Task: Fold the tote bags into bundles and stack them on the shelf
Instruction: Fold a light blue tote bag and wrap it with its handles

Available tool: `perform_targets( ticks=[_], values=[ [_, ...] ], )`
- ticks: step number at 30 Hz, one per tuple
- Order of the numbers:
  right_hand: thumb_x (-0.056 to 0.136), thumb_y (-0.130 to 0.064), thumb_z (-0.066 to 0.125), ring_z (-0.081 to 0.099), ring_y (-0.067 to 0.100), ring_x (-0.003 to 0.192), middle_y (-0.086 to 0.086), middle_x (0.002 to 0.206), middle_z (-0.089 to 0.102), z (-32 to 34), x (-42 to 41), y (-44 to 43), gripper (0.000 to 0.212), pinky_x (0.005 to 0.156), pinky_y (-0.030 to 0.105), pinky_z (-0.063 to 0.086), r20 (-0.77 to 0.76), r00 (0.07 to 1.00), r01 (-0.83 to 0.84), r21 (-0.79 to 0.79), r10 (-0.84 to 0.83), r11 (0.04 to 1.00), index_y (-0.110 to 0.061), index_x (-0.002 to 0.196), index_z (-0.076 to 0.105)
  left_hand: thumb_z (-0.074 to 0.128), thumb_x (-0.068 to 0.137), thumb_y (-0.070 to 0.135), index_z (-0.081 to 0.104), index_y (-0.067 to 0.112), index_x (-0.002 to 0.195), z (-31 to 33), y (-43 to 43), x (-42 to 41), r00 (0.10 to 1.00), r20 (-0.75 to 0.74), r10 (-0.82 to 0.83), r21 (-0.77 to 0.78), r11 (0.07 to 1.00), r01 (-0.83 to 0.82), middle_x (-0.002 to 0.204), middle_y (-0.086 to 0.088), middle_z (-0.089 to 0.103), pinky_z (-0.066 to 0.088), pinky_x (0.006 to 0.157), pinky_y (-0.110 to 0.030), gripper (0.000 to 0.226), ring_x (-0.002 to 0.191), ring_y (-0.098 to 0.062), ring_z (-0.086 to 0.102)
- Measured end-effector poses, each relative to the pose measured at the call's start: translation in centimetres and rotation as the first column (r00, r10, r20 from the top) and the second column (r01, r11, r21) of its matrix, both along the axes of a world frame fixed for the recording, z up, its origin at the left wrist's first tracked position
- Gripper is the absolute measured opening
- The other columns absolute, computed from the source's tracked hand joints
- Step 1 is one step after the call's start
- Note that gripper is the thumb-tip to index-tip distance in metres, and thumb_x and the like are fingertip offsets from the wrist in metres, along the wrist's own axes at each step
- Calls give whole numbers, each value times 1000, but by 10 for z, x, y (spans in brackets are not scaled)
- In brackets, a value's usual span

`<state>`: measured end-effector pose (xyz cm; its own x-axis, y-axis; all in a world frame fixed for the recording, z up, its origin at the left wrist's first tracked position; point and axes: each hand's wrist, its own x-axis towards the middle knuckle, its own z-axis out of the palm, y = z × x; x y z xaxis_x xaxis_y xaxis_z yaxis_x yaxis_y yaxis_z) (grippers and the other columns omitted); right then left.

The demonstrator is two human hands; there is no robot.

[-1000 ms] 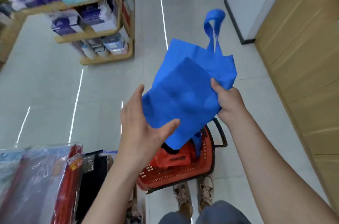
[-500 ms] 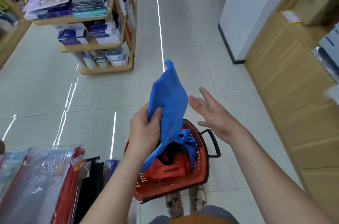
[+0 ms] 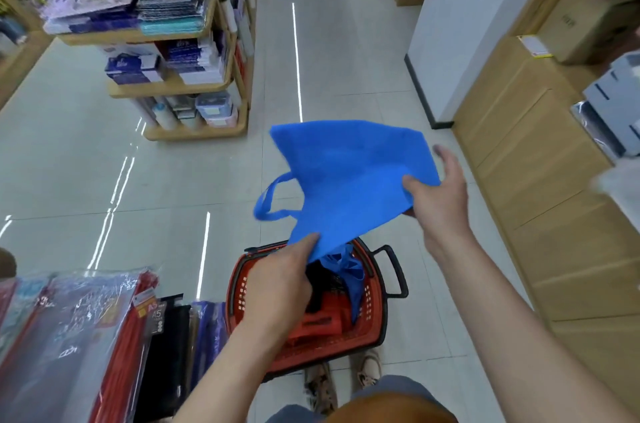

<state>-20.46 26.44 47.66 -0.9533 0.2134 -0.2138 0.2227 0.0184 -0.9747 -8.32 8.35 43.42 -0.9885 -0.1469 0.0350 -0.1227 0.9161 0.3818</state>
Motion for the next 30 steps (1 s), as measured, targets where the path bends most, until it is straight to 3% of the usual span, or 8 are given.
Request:
perform_targets(
  ticks=[2, 5, 10, 14, 17, 23, 28, 30],
  values=[
    [82, -2, 58, 67, 24, 74, 8, 84, 61, 3, -6, 21, 80, 59, 33, 59, -98, 991, -60, 300, 93, 952, -53, 138, 31, 75, 66, 7, 70, 31, 96, 2, -16, 4, 999, -24, 39, -138, 989, -42, 70, 2, 70, 39, 45, -28, 39, 59, -29, 64],
    [86, -6, 52, 63, 27, 70, 7, 75, 56, 10, -21, 39, 59, 71, 37, 54, -108, 896, -251, 677, 431, 692, -56, 115, 54, 79, 71, 16, 72, 30, 88, 17, -33, 7, 996, -45, 74, -167, 983, -80, 67, 2, 69, 40, 46, -27, 24, 59, -30, 65],
    [84, -53, 62, 53, 8, 101, -9, 104, 55, 31, -43, 50, 9, 82, 21, 40, 182, 618, -618, 714, 765, 329, -46, 85, 67, 53, 86, 34, 70, 29, 99, 43, -54, 9, 983, -11, 185, -45, 982, -185, 82, -6, 72, 51, 64, -39, 22, 81, -36, 66],
    [69, -55, 75, 43, 2, 113, -18, 120, 48, 40, -54, 46, 41, 89, 21, 41, 309, 326, -750, 660, 894, 45, -36, 103, 65, 63, 91, 24, 70, 29, 89, 62, -51, 31, 941, 60, 333, 132, 932, -338, 70, 4, 68, 52, 69, -39, 9, 74, -24, 65],
    [87, -24, 70, 50, 16, 70, 2, 72, 54, 38, -53, 32, 18, 62, 30, 44, 155, 337, -687, 715, 929, 130, -12, 77, 61, 70, 86, 25, 69, 29, 78, 79, -33, 62, 893, 169, 417, 210, 870, -446, 64, 6, 67, 51, 64, -33, 9, 65, -11, 63],
    [92, -16, 62, 61, 28, 73, 15, 84, 63, 43, -35, -7, 7, 53, 16, 55, -51, 407, -749, 553, 912, 366, -9, 92, 66, 80, 76, 29, 73, 23, 80, 93, -6, 183, 729, 422, 538, 59, 786, -615, 68, 7, 67, 49, 65, -29, 10, 65, -6, 60],
    [92, -19, 63, 52, 23, 71, 18, 82, 58, 54, 9, -53, 15, 56, 30, 49, -42, 210, -808, 556, 977, 198, -4, 91, 64, 65, 90, 9, 68, 13, 86, 82, 37, 277, 431, 208, 878, 720, 161, -675, 81, 1, 74, 52, 61, -21, 6, 67, -8, 66],
    [91, -25, 66, 51, 20, 69, 14, 82, 57, 59, 35, -68, 22, 53, 28, 45, -23, 86, -816, 572, 996, 84, -3, 89, 63, 62, 92, 9, 65, 13, 84, 80, 51, 310, 276, 109, 955, 735, 109, -669, 81, -2, 73, 52, 59, -21, 9, 67, -9, 66]
  ],
)
